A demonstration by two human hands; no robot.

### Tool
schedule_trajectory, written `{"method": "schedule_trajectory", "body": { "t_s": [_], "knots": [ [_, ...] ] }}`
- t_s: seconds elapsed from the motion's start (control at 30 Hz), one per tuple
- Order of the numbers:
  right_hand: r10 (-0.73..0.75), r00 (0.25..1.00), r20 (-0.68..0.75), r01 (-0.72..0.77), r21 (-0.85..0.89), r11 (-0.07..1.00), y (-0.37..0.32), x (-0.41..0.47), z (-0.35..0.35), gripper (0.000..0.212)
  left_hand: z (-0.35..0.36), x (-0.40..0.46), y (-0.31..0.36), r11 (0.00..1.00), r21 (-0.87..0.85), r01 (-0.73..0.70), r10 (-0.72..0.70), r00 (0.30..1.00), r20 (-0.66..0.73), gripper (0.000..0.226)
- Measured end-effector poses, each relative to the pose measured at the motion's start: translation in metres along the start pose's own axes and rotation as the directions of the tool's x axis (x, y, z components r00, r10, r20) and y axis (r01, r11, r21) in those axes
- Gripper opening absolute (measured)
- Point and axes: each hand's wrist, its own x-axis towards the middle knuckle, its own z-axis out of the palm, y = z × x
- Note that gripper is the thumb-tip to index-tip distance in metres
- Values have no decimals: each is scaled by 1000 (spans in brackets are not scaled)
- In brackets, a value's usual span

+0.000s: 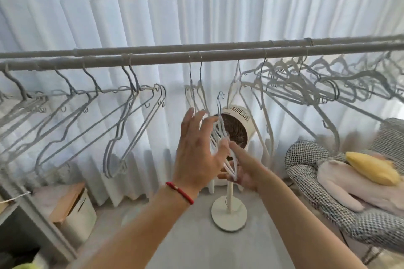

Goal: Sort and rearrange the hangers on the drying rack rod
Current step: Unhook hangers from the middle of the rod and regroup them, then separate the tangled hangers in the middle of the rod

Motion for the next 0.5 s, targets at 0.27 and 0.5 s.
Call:
{"method": "schedule_trajectory", "body": {
  "t_s": [0.27,0.5],
  "knots": [
    [204,978,48,-200,-83,976,48,-107,-51,68,-10,-68,45,896,-58,-441,427,889,-167,11],
    [383,891,245,-320,-260,911,56,-181,-142,79,51,-123,37,941,282,188,-316,785,532,41]
  ]
}}
